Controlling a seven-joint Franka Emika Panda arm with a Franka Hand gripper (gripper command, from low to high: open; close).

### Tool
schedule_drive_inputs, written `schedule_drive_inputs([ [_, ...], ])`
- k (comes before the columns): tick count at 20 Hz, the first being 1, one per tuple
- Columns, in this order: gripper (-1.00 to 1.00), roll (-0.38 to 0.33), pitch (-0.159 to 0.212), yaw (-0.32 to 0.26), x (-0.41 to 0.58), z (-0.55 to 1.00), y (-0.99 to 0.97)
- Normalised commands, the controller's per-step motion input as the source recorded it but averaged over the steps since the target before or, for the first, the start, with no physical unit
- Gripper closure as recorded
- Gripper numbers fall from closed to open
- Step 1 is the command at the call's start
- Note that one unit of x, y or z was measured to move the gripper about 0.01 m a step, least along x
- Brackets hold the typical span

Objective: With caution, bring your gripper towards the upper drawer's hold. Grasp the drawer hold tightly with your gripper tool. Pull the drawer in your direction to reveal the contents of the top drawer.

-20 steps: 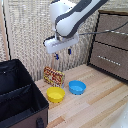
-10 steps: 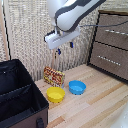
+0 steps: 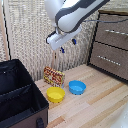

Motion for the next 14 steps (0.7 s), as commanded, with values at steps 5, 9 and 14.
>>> schedule_drive_inputs([
  [5, -1.0, -0.375, 0.022, 0.122, 0.045, 0.01, 0.0],
  [9, -1.0, -0.358, 0.012, 0.101, 0.234, 0.17, 0.06],
  [14, -1.0, -0.351, 0.019, 0.054, 0.416, 0.2, 0.06],
])
